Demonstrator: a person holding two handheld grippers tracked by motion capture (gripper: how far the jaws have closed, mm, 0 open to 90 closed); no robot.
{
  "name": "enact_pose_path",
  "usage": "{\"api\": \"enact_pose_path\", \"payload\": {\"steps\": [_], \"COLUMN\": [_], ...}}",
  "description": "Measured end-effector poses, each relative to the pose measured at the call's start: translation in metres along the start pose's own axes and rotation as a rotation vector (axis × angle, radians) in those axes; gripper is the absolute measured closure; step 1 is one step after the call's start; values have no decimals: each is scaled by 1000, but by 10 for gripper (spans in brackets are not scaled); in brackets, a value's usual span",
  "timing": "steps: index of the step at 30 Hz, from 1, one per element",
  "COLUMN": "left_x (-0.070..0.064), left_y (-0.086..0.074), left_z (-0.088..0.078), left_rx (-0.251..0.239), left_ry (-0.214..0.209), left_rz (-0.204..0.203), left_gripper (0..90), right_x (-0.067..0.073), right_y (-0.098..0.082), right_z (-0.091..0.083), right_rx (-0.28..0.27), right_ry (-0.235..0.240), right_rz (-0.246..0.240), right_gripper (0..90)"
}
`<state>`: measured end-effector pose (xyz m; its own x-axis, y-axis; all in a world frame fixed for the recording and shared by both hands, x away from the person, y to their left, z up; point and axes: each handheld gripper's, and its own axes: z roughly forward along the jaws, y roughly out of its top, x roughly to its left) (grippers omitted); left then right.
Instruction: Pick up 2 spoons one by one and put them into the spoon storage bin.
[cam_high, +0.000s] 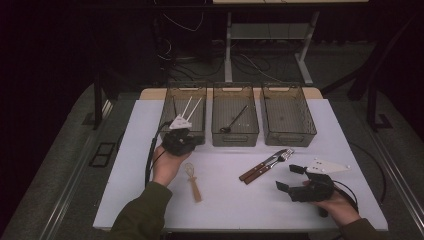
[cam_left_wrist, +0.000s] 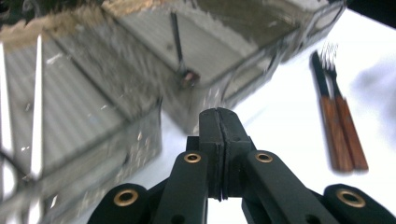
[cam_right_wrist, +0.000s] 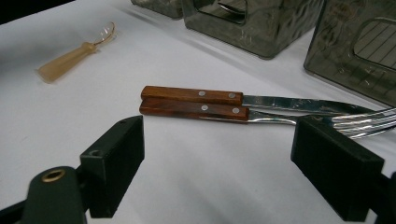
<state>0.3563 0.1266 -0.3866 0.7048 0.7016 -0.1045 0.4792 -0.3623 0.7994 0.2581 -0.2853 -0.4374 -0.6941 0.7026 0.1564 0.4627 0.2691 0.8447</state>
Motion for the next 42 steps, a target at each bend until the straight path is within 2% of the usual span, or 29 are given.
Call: {"api": "enact_pose_path", "payload": {"steps": [8,13,17,21,25,31,33,36,37,42], "left_x": [3,-1,-7,-14,-15,-14,-13,-14,-13,-13], "left_y": [-38,-62,-74,-74,-74,-76,-75,-75,-75,-74], "left_z": [-26,-31,-30,-24,-20,-16,-14,-13,-12,-9], "left_rx": [37,73,111,139,164,179,188,187,190,189], "left_ry": [30,7,-8,-23,-16,-16,-20,-18,-23,-24], "left_rz": [-12,-23,-9,25,41,29,42,31,42,40], "left_gripper": [892,893,893,893,893,893,893,893,893,893], "right_x": [0,0,0,1,1,1,1,1,1,1], "right_y": [0,-1,-1,-1,-1,-1,-1,-1,-1,-1], "right_z": [1,1,1,1,1,1,1,1,1,1], "right_rx": [8,5,5,12,15,15,15,14,14,14], "right_ry": [-2,-7,-7,-6,-6,-6,-6,-5,-6,-6], "right_rz": [-2,-3,-4,-9,-4,-5,-5,-5,-5,-7], "right_gripper": [176,176,175,176,176,175,175,176,176,176]}}
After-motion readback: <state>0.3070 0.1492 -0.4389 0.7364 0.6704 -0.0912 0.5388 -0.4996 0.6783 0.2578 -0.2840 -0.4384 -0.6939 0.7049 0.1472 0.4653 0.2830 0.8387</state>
